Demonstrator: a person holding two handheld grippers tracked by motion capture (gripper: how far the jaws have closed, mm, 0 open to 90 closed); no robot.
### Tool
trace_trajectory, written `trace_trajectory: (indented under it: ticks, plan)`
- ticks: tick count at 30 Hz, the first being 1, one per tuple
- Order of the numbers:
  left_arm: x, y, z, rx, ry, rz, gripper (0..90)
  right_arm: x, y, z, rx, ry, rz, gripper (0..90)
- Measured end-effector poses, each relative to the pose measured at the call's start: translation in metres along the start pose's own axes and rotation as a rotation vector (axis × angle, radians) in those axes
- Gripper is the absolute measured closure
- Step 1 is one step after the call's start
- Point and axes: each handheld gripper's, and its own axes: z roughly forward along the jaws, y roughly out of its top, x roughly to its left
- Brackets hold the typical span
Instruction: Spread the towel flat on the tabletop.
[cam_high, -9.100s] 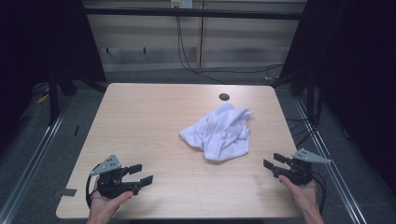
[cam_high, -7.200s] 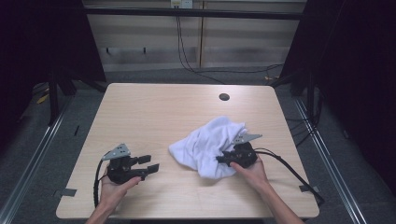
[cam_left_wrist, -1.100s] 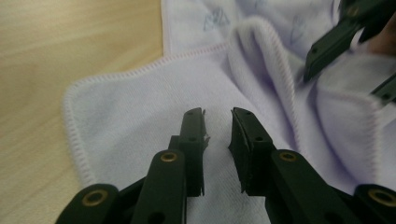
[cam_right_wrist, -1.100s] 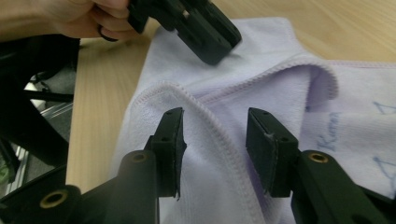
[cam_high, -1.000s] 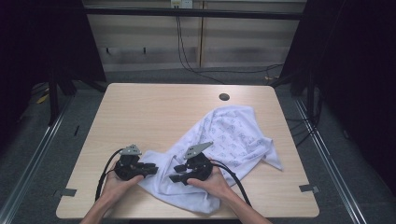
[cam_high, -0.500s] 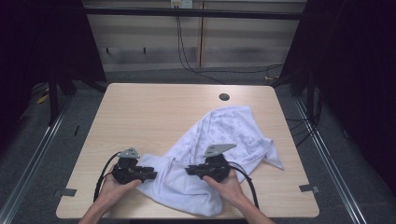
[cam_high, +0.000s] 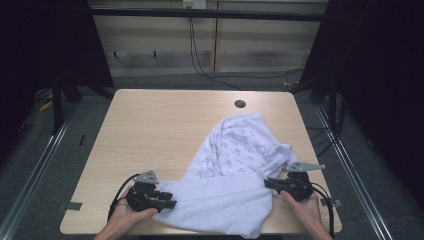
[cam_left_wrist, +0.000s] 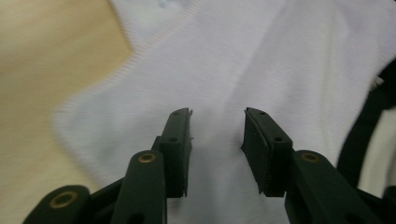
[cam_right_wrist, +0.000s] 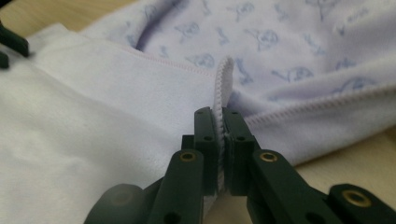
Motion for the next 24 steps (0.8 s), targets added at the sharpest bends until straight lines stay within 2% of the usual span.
trace_trajectory:
  ticks: [2,4,6,7,9,11,14,16,19,20,22,23,24]
  plan:
    - [0.014,0.000,-0.011,-0.061,0.023,-0.026,60.7,-0.003,0.000,0.003,0.001,-0.005,-0.014,80.6]
    - [0.026,-0.002,-0.019,-0.095,0.055,-0.053,61.0,-0.004,0.003,0.004,-0.010,-0.004,-0.009,76.9]
    - [0.040,-0.006,-0.021,-0.099,0.076,-0.092,61.8,-0.005,0.005,0.006,-0.019,-0.001,-0.009,72.5]
    - [0.043,-0.006,-0.019,-0.096,0.073,-0.101,61.7,-0.006,0.006,0.008,-0.015,-0.001,-0.009,71.3]
    - [0.046,-0.005,-0.015,-0.080,0.089,-0.087,60.9,-0.007,0.008,0.011,-0.015,-0.003,-0.008,68.5]
    - [0.046,-0.002,-0.011,-0.076,0.085,-0.073,57.5,-0.007,0.011,0.014,-0.017,-0.003,-0.011,67.9]
    - [0.043,0.000,-0.006,-0.045,0.113,-0.051,55.8,-0.004,0.012,0.018,-0.018,-0.001,-0.029,67.3]
    - [0.041,0.000,-0.006,-0.051,0.130,-0.036,55.7,-0.003,0.013,0.020,-0.008,-0.003,-0.032,67.1]
    - [0.041,0.001,-0.005,-0.058,0.083,-0.059,55.8,-0.004,0.013,0.022,-0.008,-0.014,-0.029,67.2]
    - [0.041,0.001,-0.003,-0.048,0.079,-0.065,56.1,-0.004,0.013,0.022,-0.009,-0.012,-0.028,67.8]
    - [0.039,0.002,-0.001,-0.042,0.077,-0.057,57.6,-0.005,0.013,0.022,-0.014,-0.003,-0.028,77.4]
    - [0.039,0.002,0.000,-0.038,0.074,-0.053,58.6,-0.005,0.013,0.020,-0.022,0.019,-0.024,85.1]
    - [0.039,0.002,0.000,-0.038,0.071,-0.051,60.6,-0.005,0.014,0.018,-0.031,0.020,-0.018,87.1]
